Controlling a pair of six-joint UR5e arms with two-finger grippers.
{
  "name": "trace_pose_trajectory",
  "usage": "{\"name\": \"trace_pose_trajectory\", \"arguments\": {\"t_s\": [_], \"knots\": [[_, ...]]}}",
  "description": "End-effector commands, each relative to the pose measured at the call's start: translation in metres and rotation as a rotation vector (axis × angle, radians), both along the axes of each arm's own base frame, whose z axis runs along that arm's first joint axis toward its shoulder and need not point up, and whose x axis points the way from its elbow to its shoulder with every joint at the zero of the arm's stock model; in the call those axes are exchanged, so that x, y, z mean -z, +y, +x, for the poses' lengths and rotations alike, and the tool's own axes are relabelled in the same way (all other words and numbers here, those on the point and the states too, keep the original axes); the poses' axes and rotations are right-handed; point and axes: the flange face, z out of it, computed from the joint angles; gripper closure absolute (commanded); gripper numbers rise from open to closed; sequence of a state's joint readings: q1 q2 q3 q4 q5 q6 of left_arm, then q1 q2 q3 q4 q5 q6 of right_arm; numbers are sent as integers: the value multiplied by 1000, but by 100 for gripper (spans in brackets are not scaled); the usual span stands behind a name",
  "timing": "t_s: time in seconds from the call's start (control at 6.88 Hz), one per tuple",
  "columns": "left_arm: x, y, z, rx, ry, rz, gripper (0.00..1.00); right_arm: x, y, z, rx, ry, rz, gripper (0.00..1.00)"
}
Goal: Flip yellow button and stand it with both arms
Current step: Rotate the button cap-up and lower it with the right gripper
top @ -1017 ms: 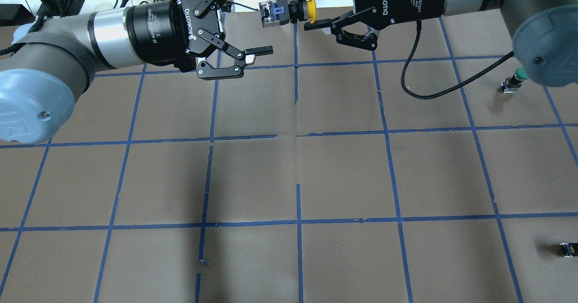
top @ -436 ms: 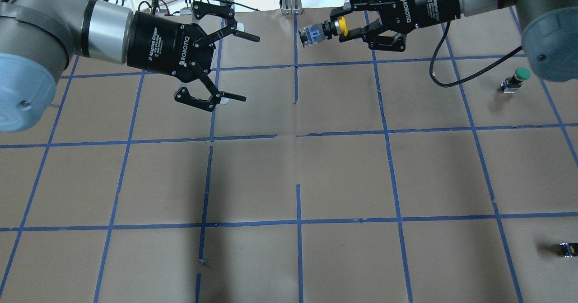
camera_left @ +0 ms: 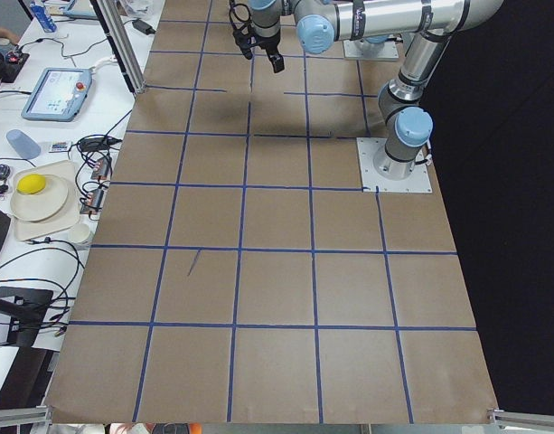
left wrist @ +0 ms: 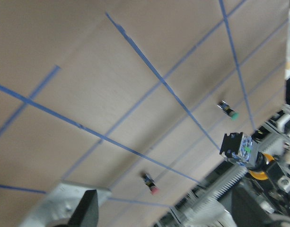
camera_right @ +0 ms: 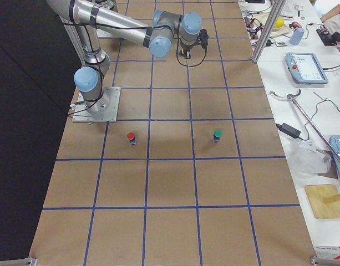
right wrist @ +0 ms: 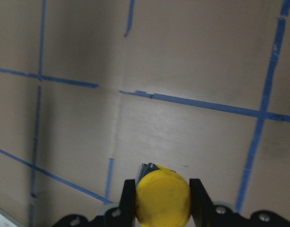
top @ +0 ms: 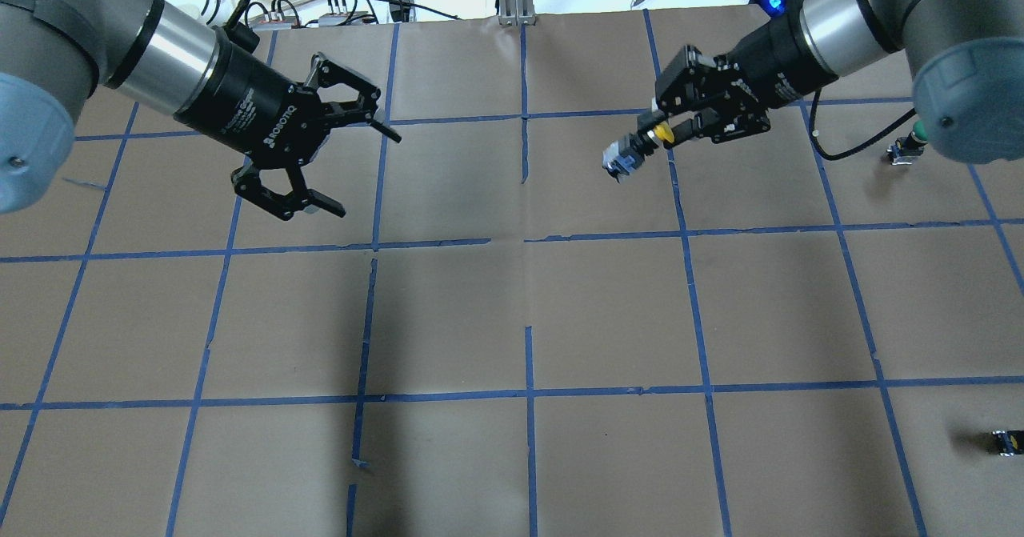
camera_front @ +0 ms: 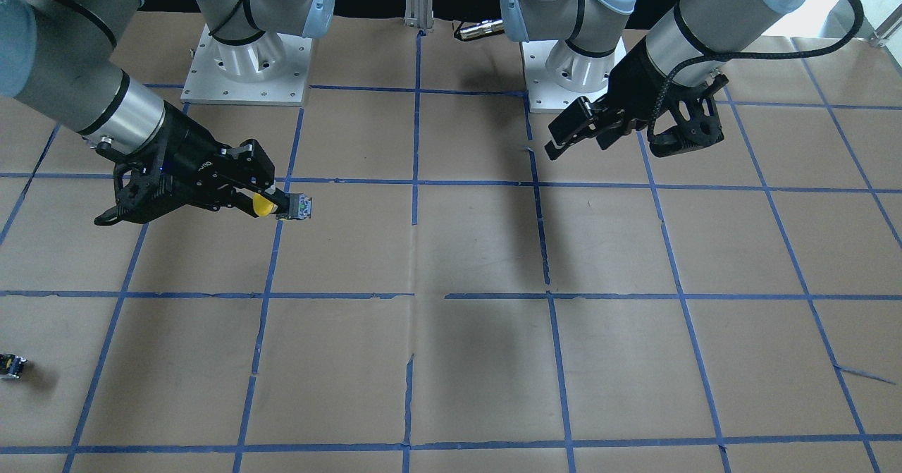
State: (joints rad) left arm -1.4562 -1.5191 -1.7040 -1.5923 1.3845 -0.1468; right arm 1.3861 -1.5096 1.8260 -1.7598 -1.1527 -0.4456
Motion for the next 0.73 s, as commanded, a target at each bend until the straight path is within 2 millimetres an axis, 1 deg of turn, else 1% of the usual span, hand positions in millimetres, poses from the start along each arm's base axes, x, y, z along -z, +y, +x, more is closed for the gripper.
{"name": "trace_pose_trajectory", "arguments": {"t_s": [0.0,0.15,0.29,0.44,0.58], "knots": [[-10,20,19,276,-172,-20,0,33,6,-59,-253,197,-50,93],[-20,28,23,273,-234,-37,0,36,3,-84,-280,338,-40,94],[-20,20,28,287,-276,-31,0,43,-6,-103,-422,426,-86,96],[-14,19,25,299,-271,-19,0,52,-11,-136,-494,438,-130,96],[-16,19,19,307,-264,-30,0,67,-11,-165,-638,465,-195,97]]}}
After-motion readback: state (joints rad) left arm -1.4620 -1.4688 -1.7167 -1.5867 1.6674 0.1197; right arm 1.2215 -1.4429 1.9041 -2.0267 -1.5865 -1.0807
